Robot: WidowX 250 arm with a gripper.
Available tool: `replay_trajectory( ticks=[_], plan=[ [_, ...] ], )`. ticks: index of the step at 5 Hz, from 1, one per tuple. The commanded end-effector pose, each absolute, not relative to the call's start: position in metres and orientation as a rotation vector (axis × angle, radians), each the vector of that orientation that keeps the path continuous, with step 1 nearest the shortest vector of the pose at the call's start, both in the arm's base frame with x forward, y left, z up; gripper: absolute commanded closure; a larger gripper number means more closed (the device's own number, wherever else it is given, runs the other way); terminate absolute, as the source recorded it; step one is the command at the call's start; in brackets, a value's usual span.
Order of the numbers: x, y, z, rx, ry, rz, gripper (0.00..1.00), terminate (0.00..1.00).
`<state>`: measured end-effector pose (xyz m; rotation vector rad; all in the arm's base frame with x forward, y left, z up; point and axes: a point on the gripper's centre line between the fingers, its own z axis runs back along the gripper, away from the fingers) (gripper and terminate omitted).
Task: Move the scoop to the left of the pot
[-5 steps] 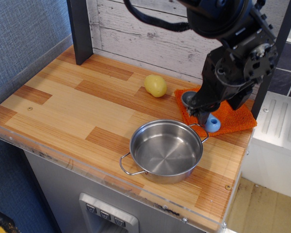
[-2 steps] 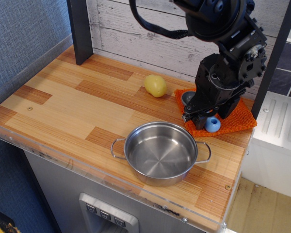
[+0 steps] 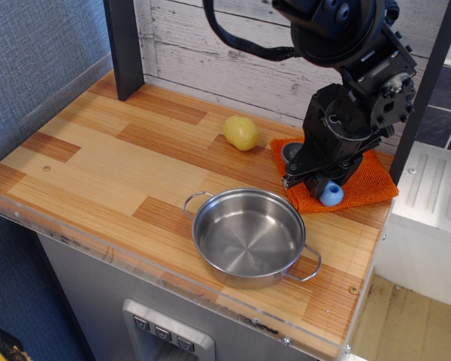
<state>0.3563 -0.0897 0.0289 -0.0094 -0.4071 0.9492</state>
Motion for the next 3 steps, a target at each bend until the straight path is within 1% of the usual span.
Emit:
replay_trajectory(
  ticks=[1, 2, 3],
  plan=[
    [0.358, -0.088, 0.046, -0.033, -0.449, 0.904, 1.00, 0.00],
    [0.358, -0.089, 0.059, -0.057, -0.469, 0.851, 1.00, 0.00],
    [0.357, -0.088, 0.078, -0.074, -0.495, 0.773, 1.00, 0.00]
  ],
)
